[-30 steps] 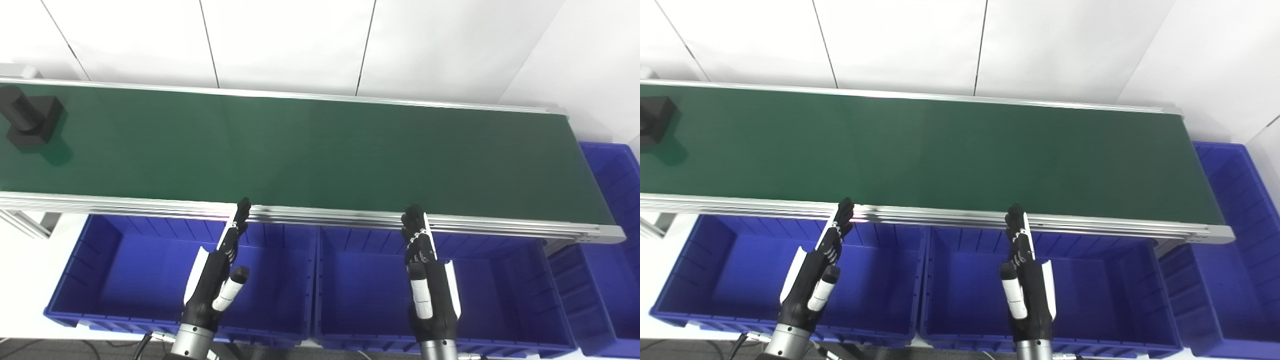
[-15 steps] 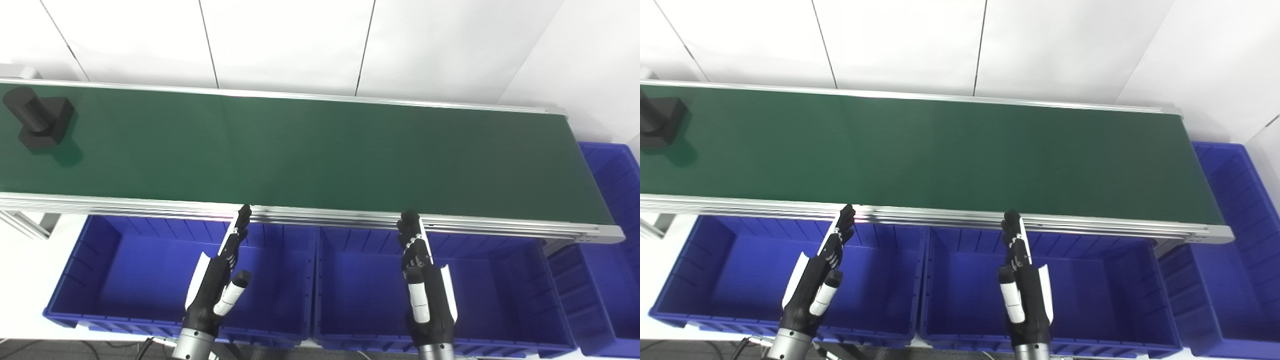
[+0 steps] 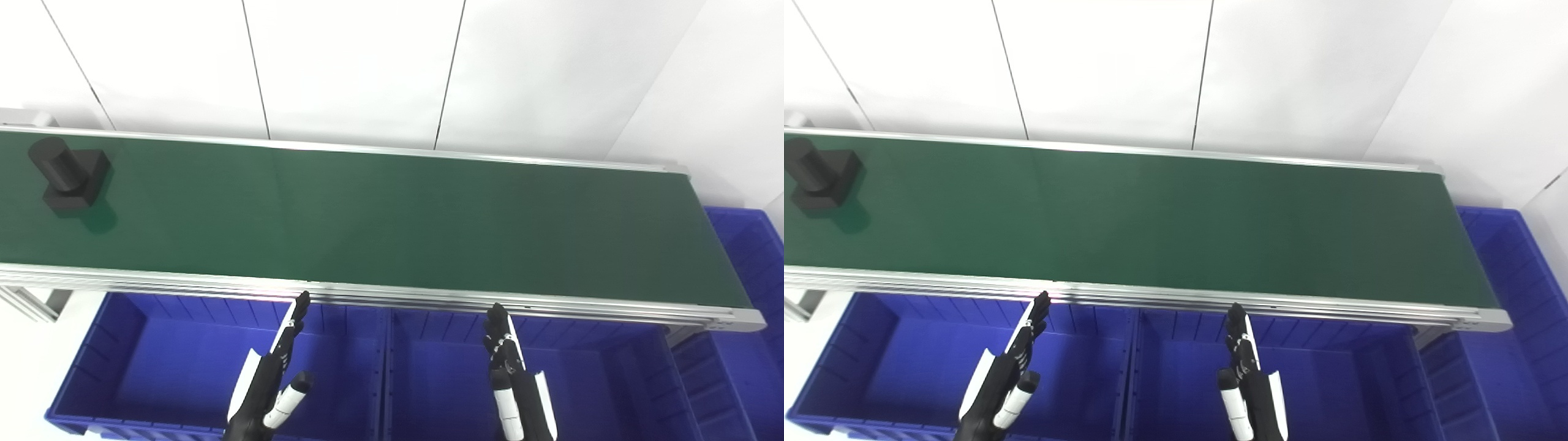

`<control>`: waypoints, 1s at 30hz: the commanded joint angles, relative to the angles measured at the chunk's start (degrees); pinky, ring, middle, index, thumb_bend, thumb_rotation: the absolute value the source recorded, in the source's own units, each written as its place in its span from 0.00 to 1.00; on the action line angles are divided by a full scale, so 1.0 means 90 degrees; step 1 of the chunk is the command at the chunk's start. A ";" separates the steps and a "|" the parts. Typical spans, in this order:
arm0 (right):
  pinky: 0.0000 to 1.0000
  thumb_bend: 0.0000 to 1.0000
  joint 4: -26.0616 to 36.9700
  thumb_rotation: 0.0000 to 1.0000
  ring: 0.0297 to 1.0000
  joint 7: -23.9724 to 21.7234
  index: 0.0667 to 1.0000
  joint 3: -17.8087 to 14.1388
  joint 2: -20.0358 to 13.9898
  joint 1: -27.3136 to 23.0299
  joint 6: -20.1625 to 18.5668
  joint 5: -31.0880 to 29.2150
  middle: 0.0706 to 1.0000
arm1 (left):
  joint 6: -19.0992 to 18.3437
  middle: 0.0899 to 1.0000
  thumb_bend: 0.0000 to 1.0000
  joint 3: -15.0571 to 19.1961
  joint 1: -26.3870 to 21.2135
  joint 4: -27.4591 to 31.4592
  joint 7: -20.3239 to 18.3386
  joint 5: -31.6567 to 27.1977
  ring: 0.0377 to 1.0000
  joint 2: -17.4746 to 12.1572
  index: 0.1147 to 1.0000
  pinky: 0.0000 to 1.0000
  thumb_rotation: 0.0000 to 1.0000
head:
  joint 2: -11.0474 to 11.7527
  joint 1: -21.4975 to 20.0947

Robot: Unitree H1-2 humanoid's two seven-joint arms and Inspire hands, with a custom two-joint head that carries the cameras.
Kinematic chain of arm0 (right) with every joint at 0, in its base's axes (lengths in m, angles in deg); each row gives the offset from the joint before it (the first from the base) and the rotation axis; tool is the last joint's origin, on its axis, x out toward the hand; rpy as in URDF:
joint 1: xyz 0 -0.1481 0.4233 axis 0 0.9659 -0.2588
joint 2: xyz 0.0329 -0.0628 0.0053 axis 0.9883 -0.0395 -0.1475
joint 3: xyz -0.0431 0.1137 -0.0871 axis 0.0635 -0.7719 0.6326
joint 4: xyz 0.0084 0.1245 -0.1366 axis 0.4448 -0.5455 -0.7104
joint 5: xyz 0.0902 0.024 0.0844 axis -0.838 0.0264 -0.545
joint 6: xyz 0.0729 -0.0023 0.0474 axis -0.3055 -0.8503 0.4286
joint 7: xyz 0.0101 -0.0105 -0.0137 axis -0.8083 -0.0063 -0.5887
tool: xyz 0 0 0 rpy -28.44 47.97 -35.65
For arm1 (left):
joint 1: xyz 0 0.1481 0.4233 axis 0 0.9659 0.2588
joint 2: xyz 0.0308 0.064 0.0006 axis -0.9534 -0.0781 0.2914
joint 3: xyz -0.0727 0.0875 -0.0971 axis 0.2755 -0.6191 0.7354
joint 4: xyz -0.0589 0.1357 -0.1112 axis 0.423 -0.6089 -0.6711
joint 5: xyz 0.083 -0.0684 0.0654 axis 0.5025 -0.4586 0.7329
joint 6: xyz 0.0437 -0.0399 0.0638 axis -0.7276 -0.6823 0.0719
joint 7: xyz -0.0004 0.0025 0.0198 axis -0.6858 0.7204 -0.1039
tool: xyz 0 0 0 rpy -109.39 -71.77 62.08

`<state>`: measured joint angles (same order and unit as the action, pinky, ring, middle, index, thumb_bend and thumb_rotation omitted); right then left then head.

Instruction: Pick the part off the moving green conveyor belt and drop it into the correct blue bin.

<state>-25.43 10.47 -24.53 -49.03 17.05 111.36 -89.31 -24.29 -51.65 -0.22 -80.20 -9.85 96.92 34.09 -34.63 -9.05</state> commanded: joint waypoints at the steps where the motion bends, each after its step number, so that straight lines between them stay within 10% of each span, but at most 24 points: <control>1: 1.00 0.71 0.0040 0.89 1.00 -0.0122 1.00 -0.0045 0.0073 -0.0033 0.0222 -0.0026 1.00 | 0.0279 1.00 0.72 -0.0071 -0.0087 0.0072 0.0196 -0.0049 1.00 -0.0036 1.00 1.00 1.00 | 0.0003 0.0006; 30: 1.00 0.74 -0.0176 0.90 1.00 0.0019 1.00 -0.0063 0.0035 -0.0151 0.0222 0.0207 1.00 | 0.0279 1.00 0.73 -0.0172 -0.0175 -0.0114 0.0423 -0.0299 1.00 -0.0070 1.00 1.00 1.00 | 0.0195 0.0044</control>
<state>-28.21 10.65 -25.22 -48.88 15.96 111.36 -87.98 -24.29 -53.43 -1.03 -82.07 -6.51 94.64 33.28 -32.78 -8.70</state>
